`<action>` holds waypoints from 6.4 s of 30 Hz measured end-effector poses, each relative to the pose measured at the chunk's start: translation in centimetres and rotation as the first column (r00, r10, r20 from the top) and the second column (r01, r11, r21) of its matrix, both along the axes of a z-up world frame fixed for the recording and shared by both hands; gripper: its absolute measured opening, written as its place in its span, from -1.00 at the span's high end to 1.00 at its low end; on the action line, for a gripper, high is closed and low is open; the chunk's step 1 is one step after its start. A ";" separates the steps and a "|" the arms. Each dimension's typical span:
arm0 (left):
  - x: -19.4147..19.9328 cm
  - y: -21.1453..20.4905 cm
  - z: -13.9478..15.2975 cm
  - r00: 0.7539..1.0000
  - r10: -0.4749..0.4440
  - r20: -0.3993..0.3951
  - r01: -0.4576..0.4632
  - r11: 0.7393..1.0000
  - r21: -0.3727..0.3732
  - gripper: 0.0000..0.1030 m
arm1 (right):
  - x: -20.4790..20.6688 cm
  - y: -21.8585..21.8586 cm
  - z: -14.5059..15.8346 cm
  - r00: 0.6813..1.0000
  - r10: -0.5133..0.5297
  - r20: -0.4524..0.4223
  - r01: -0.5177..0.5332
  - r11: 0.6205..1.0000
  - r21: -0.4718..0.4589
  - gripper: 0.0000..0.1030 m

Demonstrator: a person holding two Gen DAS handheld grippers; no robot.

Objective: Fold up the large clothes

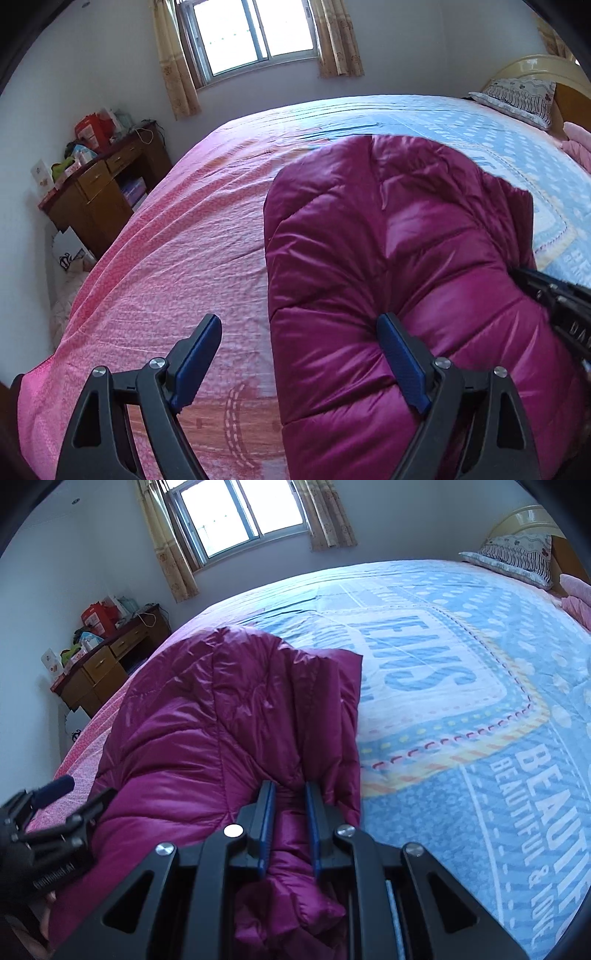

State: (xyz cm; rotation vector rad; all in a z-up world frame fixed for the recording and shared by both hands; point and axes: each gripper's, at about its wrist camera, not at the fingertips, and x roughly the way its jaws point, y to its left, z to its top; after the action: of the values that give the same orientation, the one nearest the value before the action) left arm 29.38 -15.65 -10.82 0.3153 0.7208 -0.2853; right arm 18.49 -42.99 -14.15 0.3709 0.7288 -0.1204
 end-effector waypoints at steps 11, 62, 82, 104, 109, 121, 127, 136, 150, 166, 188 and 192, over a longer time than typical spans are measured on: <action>0.1 4.8 2.2 0.990 -0.063 -0.128 0.035 0.976 -0.215 -0.71 | -6.3 -2.4 -1.0 0.993 -0.118 0.031 0.107 0.966 0.234 -0.27; 6.0 8.0 -3.0 0.944 -0.180 -0.277 -0.071 0.710 -0.701 -0.73 | 0.2 -6.9 -1.4 0.986 0.062 0.157 -0.111 0.939 0.326 -0.48; 6.5 5.5 -3.1 0.925 -0.253 -0.283 0.012 0.765 -0.644 -0.43 | 2.5 -5.1 -2.2 0.976 0.193 0.099 -0.215 0.919 0.331 0.20; -3.4 -3.2 -1.7 0.891 -0.259 -0.373 0.043 0.865 -0.499 -0.33 | -6.5 -6.9 1.1 0.994 0.106 0.034 -0.111 0.966 0.234 0.55; -9.6 -5.4 -1.6 0.918 -0.253 -0.306 0.098 0.890 -0.445 -0.33 | -12.9 -8.5 0.0 0.997 0.058 0.048 -0.069 0.962 0.265 0.54; -14.3 -4.9 -1.3 0.934 -0.237 -0.269 0.115 0.909 -0.400 -0.32 | -17.6 -5.5 0.3 0.997 -0.038 0.063 0.018 0.957 0.288 0.52; -16.4 -4.4 -1.1 0.927 -0.251 -0.279 0.131 0.913 -0.386 -0.30 | -17.8 -4.3 0.6 0.998 -0.032 0.061 0.013 0.955 0.295 0.52; -18.6 -2.2 -1.3 0.921 -0.263 -0.286 0.142 0.913 -0.382 -0.28 | -17.5 -3.6 1.1 1.000 -0.019 0.020 0.013 0.966 0.258 0.52; -19.9 0.8 -0.4 0.922 -0.242 -0.303 0.125 0.924 -0.361 -0.03 | -13.8 1.9 3.3 1.000 0.016 -0.018 -0.014 0.992 0.126 0.59; -17.7 11.3 0.9 0.974 -0.003 -0.226 -0.072 0.945 -0.320 0.05 | -1.3 12.9 4.0 0.979 0.198 0.054 -0.205 0.965 0.162 0.62; -14.5 22.7 2.7 0.948 0.266 -0.172 -0.310 0.892 -0.330 0.07 | 13.2 27.6 6.7 0.892 0.441 0.096 -0.451 0.883 0.130 0.62; -13.1 25.0 3.2 0.938 0.306 -0.160 -0.343 0.883 -0.322 0.07 | 14.7 29.6 7.0 0.872 0.481 0.095 -0.489 0.866 0.107 0.62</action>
State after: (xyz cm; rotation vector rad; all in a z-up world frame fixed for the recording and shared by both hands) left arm 16.27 9.30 -7.61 -0.1596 0.7987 -0.1038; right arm 33.24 -13.42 -7.20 0.3006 0.7475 0.4183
